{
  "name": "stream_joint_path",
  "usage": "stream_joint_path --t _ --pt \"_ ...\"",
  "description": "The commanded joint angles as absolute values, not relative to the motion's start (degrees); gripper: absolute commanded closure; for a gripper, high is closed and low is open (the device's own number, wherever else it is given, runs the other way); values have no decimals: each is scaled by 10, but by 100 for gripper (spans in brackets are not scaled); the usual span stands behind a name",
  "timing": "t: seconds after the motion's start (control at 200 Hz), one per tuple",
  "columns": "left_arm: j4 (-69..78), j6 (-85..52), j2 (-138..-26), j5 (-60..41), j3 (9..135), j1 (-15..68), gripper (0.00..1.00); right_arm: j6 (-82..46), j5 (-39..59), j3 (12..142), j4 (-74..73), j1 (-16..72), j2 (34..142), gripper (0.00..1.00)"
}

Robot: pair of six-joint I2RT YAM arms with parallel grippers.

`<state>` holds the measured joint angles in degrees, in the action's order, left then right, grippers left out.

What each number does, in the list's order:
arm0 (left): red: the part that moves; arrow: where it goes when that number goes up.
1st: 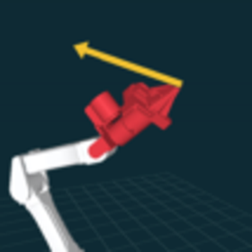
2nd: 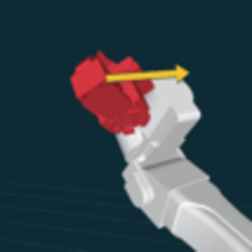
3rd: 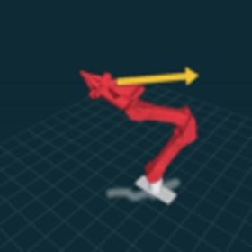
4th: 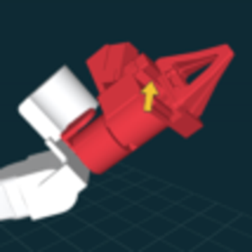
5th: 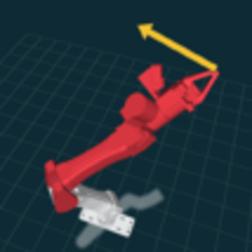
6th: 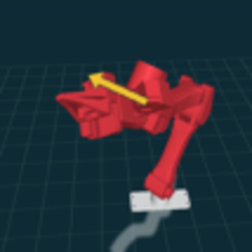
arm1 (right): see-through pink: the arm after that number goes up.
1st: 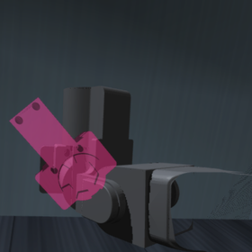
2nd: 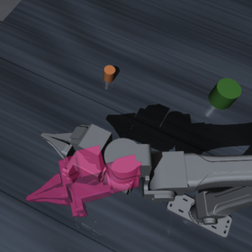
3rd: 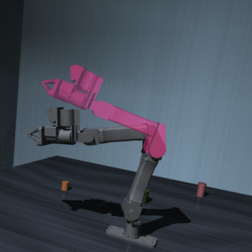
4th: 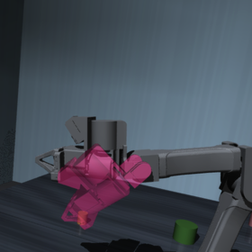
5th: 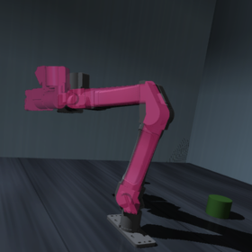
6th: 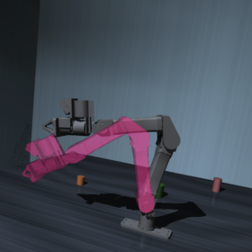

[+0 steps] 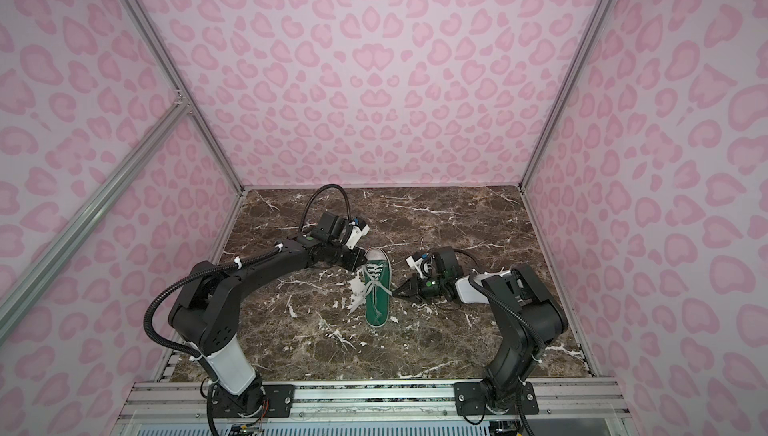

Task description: Tie the shoes

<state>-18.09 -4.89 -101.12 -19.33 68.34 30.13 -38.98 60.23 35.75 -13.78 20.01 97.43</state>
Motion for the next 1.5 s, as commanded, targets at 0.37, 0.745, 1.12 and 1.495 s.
stream_joint_path --t 0.37,0.745,1.12,1.495 --pt "-158 -38 -1005 -164 649 281 97 -388 530 328 -126 180 959 100" --pt "-159 -34 -1006 -146 641 276 97 -381 527 316 -112 165 957 100" --pt "-165 -24 -997 -124 633 273 97 -358 528 316 -83 151 957 100" --pt "-171 -20 -998 -113 635 273 97 -351 525 310 -75 137 955 100"
